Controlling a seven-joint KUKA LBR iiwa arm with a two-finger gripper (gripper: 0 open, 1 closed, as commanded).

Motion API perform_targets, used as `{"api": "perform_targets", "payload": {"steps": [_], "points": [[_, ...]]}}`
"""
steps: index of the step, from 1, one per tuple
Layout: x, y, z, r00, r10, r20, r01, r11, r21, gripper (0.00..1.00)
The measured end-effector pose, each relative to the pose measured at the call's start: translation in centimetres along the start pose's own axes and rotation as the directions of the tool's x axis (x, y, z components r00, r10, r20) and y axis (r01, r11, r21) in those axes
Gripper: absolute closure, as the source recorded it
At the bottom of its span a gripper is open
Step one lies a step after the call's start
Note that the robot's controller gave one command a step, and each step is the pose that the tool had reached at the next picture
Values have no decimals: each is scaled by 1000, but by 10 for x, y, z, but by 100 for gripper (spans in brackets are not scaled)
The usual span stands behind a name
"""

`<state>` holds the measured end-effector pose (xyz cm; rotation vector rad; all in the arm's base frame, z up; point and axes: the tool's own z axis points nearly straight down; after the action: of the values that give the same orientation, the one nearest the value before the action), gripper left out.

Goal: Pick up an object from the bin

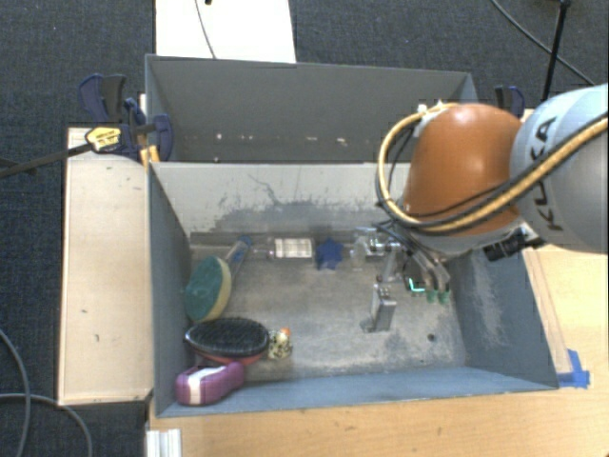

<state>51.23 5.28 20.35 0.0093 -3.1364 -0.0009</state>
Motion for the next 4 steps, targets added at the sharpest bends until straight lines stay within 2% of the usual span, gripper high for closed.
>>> {"api": "perform_targets", "payload": {"steps": [1, 2, 3, 4], "points": [[6, 58, 136, 999, -39, -1, 39, 999, -1, 0], [21, 123, 133, 878, -479, 11, 479, 878, 4, 0], [-16, 110, 133, 658, -753, 8, 753, 658, 6, 0], [-39, 135, 133, 846, -533, 4, 533, 846, 5, 0]]}}
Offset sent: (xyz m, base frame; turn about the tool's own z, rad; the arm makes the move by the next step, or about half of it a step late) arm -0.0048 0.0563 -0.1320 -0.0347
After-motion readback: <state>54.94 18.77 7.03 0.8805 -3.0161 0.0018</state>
